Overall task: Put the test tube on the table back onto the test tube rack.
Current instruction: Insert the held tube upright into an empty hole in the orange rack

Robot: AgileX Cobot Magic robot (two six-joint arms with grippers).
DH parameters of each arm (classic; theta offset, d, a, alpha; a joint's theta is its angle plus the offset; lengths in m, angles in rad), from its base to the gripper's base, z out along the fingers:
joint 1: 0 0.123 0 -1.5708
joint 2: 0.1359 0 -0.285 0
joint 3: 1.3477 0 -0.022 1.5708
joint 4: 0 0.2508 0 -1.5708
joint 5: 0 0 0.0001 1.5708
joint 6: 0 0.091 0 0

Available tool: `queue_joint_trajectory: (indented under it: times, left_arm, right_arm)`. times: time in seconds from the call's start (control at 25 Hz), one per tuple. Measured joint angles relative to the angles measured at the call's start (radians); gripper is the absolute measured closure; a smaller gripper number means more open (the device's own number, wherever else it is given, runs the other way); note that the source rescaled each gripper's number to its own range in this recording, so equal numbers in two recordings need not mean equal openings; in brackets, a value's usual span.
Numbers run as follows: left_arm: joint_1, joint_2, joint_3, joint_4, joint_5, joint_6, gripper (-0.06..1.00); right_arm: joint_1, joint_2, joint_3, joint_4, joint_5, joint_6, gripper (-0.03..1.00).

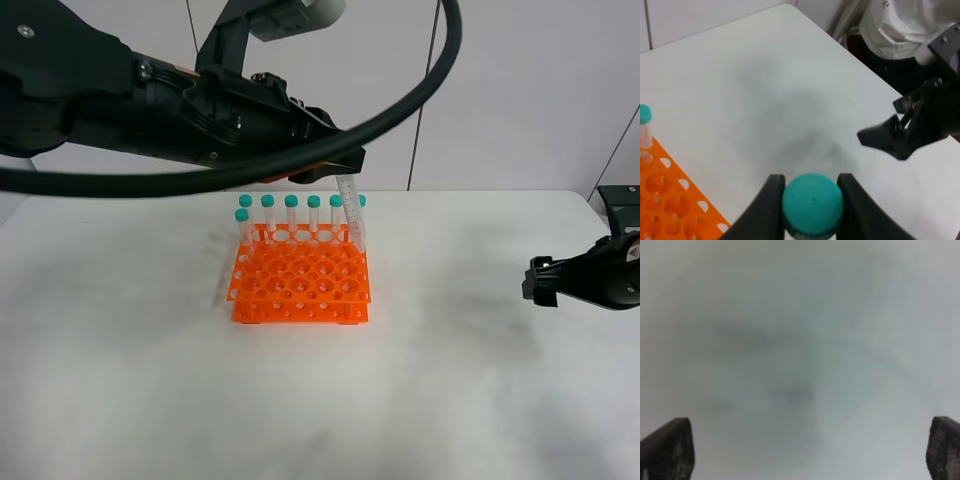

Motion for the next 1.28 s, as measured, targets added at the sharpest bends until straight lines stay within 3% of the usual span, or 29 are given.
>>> queue_joint_trajectory:
  times: [0.2, 0.36, 0.76, 1.16, 1.28]
  left_arm:
    - [0.0, 0.0, 0.0, 0.0, 0.003, 0.0, 0.94]
    - [0.0, 0.0, 0.0, 0.0, 0.003, 0.009, 0.94]
    - [0.0, 0.0, 0.0, 0.001, 0.021, 0.012, 0.94]
    - [0.0, 0.0, 0.0, 0.001, 0.021, 0.043, 0.94]
    - [0.0, 0.0, 0.0, 0.001, 0.021, 0.045, 0.94]
  right_arm:
    - [0.03, -0.061, 0.0, -0.056, 0.02, 0.057, -0.03]
    - [0.082, -0.124, 0.0, -0.027, 0.041, 0.039, -0.03]
    - [0.085, -0.375, 0.0, 0.008, 0.073, 0.037, -0.03]
    - [0.085, -0.608, 0.0, -0.007, 0.256, 0.071, -0.03]
    - [0.085, -0.684, -0.012, -0.007, 0.368, 0.123, -0.03]
